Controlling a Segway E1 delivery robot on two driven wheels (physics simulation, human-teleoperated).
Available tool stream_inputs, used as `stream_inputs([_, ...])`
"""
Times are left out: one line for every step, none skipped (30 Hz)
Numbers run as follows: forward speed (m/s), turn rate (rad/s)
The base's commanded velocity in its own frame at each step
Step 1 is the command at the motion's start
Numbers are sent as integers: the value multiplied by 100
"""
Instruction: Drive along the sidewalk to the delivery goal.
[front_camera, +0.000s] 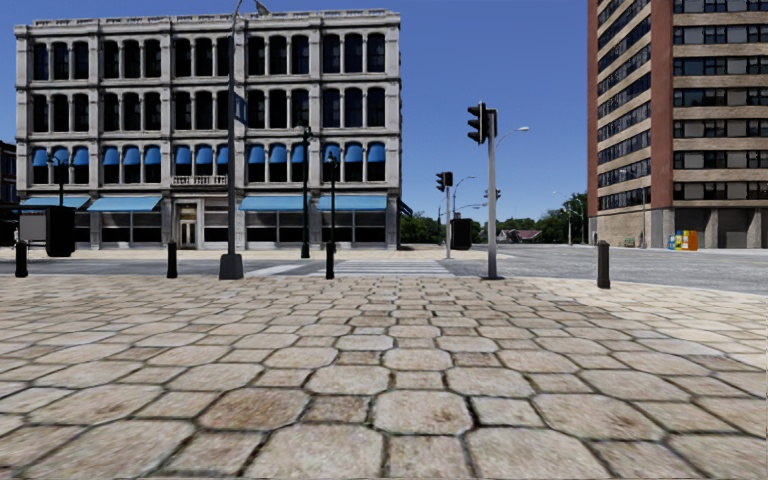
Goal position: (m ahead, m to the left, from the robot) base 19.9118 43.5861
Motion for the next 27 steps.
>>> stream_inputs([200, 0])
stream_inputs([200, 0])
stream_inputs([200, 0])
stream_inputs([200, 0])
stream_inputs([200, 0])
stream_inputs([200, 0])
stream_inputs([200, 0])
stream_inputs([200, 0])
stream_inputs([200, 0])
stream_inputs([200, 0])
stream_inputs([200, 0])
stream_inputs([200, 0])
stream_inputs([200, 0])
stream_inputs([200, 0])
stream_inputs([200, 0])
stream_inputs([200, 0])
stream_inputs([200, 0])
stream_inputs([200, 0])
stream_inputs([200, 0])
stream_inputs([200, 0])
stream_inputs([200, 0])
stream_inputs([200, 0])
stream_inputs([200, 0])
stream_inputs([200, 0])
stream_inputs([200, 0])
stream_inputs([200, 0])
stream_inputs([200, 0])
